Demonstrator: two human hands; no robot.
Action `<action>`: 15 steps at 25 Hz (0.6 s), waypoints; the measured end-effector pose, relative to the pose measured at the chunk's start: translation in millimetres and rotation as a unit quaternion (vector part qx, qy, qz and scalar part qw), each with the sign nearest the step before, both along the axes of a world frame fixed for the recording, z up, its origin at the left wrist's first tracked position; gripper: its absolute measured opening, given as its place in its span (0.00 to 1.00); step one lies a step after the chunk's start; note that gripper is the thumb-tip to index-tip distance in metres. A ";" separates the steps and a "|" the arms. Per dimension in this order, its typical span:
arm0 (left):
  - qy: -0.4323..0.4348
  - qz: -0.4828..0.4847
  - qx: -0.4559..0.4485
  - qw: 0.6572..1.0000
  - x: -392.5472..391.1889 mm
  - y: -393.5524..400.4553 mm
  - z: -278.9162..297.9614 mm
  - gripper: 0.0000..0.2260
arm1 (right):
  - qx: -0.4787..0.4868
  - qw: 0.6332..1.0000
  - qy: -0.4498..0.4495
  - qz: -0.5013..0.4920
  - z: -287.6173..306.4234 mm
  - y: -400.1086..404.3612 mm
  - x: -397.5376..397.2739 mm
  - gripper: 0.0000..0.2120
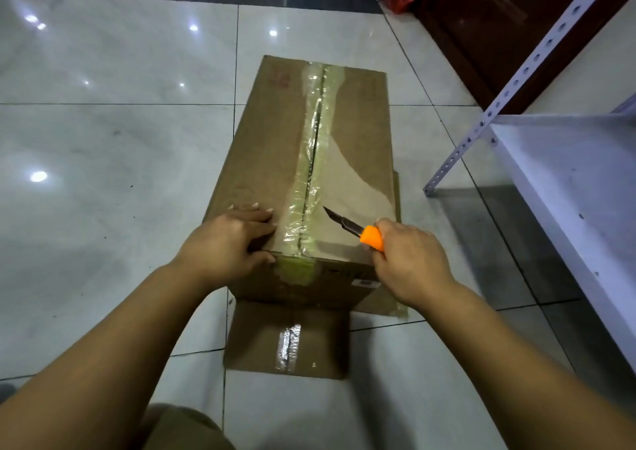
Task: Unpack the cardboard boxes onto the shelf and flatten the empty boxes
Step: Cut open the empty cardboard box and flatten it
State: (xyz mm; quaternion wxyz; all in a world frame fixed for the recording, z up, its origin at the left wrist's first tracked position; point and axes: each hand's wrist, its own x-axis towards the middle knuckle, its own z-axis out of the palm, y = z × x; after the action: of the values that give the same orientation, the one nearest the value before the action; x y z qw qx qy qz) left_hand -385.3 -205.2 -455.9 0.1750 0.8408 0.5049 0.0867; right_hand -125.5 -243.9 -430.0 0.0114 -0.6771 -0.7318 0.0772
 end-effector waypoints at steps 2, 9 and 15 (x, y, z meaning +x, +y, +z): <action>-0.005 0.043 0.048 0.998 -12.6 1.9 0.9 0.18 | -0.001 1.000 0.009 0.012 5.1 -7.0 -16.7 0.12; -0.002 0.166 0.076 0.983 -32.0 3.7 5.2 0.10 | -0.072 0.981 0.172 0.052 8.2 -14.4 -83.9 0.15; -0.024 0.126 0.054 0.990 -0.1 -22.6 5.0 0.21 | -0.035 0.975 0.213 -0.045 -2.3 25.4 -58.3 0.12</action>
State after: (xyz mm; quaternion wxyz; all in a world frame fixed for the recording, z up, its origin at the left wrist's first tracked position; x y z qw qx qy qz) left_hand -385.4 -227.7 -451.0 0.1293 0.7760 0.5974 0.1556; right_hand -183.8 -218.5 -432.3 0.1470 -0.6772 -0.6782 0.2448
